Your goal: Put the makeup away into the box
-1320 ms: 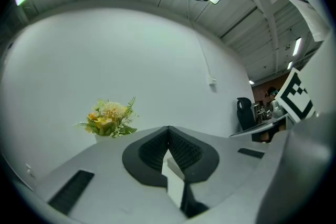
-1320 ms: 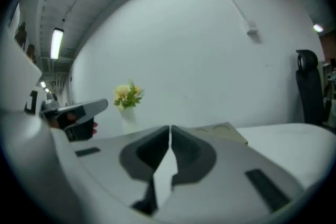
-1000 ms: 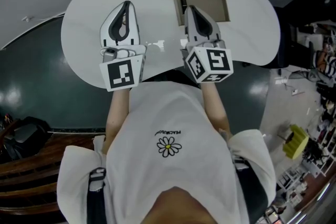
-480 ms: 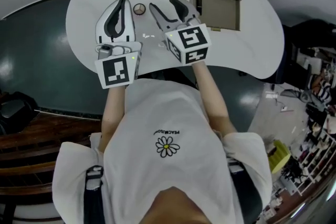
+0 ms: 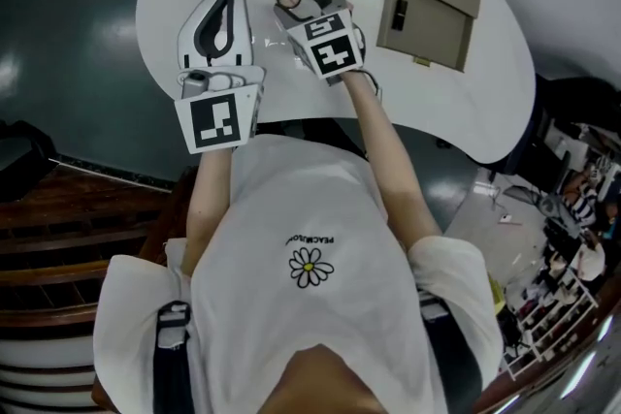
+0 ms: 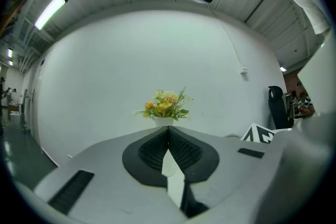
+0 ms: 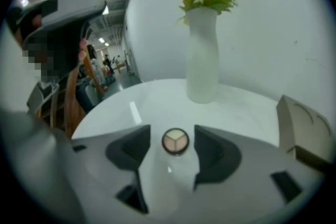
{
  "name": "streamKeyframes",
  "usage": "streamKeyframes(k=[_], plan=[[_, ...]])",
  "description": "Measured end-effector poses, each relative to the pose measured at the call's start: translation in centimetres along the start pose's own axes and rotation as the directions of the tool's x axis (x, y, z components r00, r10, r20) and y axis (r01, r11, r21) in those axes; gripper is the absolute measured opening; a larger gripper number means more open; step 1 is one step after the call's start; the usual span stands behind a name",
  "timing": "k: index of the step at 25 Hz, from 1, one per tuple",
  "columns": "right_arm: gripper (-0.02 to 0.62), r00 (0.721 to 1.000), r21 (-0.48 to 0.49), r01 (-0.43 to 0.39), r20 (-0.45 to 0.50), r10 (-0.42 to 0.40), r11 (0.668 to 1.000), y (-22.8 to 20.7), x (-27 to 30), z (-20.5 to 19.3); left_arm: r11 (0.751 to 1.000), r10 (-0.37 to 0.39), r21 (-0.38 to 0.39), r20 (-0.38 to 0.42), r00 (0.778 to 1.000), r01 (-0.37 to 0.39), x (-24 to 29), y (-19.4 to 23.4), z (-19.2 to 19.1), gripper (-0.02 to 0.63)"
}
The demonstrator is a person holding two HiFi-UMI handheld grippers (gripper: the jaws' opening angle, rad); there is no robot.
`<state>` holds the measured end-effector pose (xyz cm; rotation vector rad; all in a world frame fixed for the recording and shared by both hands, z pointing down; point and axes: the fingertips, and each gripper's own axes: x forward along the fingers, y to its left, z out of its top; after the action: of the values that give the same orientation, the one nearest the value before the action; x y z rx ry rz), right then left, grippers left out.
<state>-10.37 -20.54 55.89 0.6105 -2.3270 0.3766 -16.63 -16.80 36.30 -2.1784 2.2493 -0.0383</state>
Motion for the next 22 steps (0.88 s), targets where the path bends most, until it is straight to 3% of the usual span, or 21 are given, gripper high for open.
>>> streamKeyframes(k=[9,17,22], plan=[[0.259,0.99,-0.036,0.005,-0.137,-0.01,0.999,-0.5,2.9,-2.6,0.999,0.046,-0.009,-0.021,0.999,-0.046,-0.6,1.7,-0.9,0.02],[0.229,0.988,-0.052,0.006,-0.152,-0.014,0.999,-0.7,3.4,-2.9,0.999,0.043,-0.011,-0.022,0.999,-0.043,0.0,1.6,-1.0,0.02],[0.227,0.992,0.009,-0.001,-0.128,0.003,1.0,-0.8,2.6,-2.0,1.0,0.027,-0.008,-0.009,1.0,-0.027,0.3,1.0,-0.3,0.02]])
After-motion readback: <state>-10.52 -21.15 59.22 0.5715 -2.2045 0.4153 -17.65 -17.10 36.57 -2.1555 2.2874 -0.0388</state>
